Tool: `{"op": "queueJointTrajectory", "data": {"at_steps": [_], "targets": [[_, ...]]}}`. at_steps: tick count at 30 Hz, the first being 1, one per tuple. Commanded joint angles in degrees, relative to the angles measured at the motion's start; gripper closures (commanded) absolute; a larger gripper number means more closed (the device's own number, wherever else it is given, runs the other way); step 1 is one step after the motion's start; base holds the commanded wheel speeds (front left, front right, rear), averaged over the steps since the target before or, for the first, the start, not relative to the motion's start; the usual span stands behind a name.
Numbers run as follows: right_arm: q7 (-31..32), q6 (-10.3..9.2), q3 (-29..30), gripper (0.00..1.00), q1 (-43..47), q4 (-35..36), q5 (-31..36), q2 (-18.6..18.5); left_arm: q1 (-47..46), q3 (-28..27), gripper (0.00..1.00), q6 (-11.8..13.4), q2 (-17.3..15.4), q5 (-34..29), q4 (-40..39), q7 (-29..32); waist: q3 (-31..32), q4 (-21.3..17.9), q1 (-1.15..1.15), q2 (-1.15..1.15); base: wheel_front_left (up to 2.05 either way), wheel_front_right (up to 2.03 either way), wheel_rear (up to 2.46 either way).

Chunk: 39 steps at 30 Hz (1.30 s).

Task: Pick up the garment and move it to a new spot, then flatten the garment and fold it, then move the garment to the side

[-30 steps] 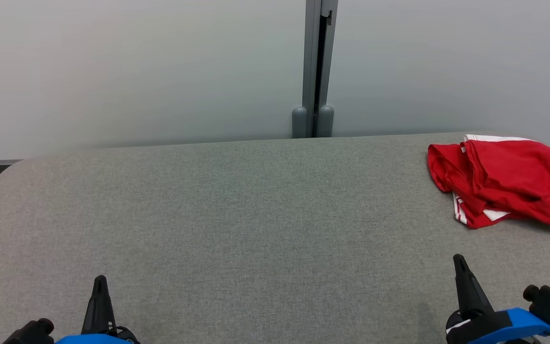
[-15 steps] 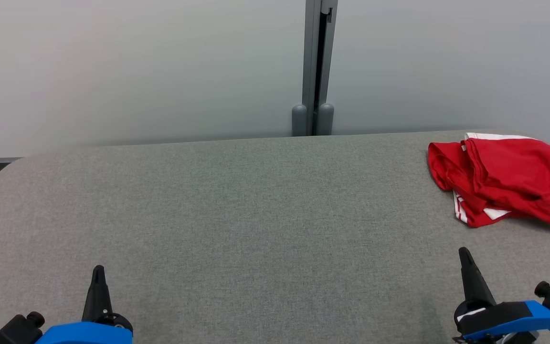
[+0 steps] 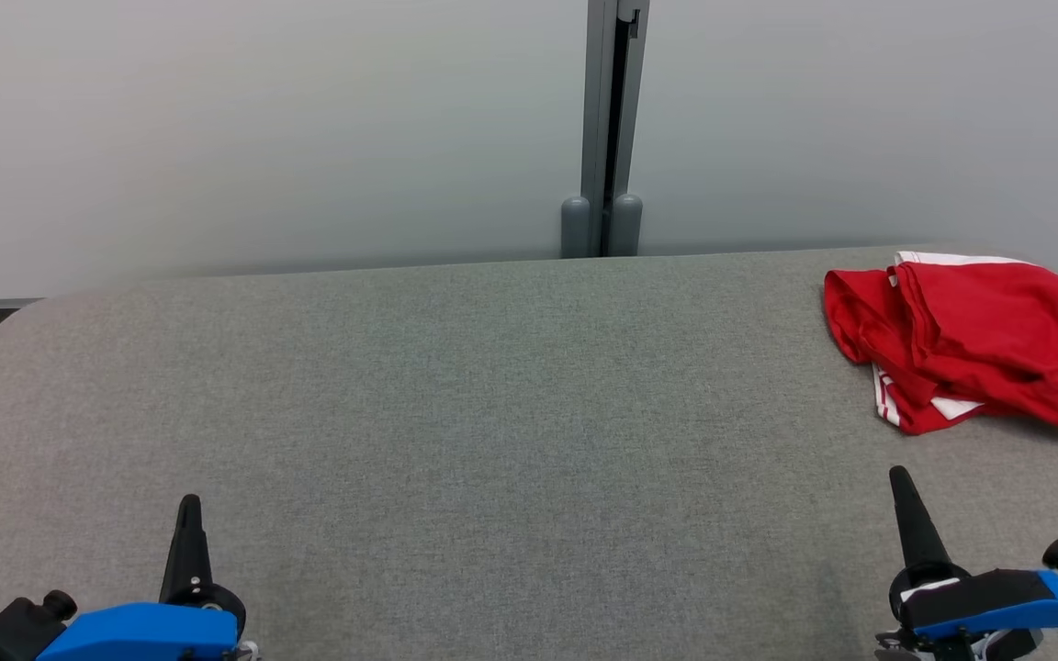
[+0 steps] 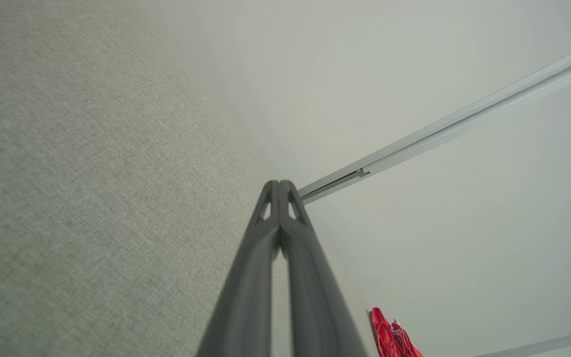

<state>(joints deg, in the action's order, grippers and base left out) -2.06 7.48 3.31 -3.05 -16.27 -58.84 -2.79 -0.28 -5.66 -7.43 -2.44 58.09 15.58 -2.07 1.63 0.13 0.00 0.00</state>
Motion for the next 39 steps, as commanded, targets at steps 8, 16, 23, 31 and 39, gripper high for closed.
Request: {"op": "queueJointTrajectory", "data": {"at_steps": [8,16,23,31,39], "targets": [[1.6,0.02,0.7,1.0,-1.8,1.1,-6.3,-0.1,-2.4,-0.4,1.0,-0.1,-0.5,6.3,-0.9,1.6,-0.2,0.0,0.0,0.0,0.0,0.0,0.0],[2.7,0.02,1.2,1.0,-2.1,1.3,-10.8,-0.1,-3.1,-0.5,1.0,-0.1,-0.5,10.9,-1.0,2.8,-0.4,0.0,0.0,0.0,0.0,0.0,0.0],[3.7,0.02,1.5,1.0,-2.3,1.5,-14.5,-0.1,-3.6,-0.6,1.0,-0.1,-0.5,14.7,-1.2,3.7,-0.6,0.0,0.0,0.0,0.0,0.0,0.0],[4.8,0.02,1.9,1.0,-2.6,1.7,-18.5,-0.1,-4.2,-0.6,1.0,-0.1,-0.5,18.8,-1.3,4.8,-0.8,-0.1,0.0,0.0,0.0,0.0,0.0],[5.6,0.02,2.2,1.0,-2.8,1.9,-21.7,-0.1,-4.7,-0.7,1.0,-0.1,-0.5,22.1,-1.4,5.6,-1.0,-0.1,0.0,0.0,0.0,0.0,0.0]]}}
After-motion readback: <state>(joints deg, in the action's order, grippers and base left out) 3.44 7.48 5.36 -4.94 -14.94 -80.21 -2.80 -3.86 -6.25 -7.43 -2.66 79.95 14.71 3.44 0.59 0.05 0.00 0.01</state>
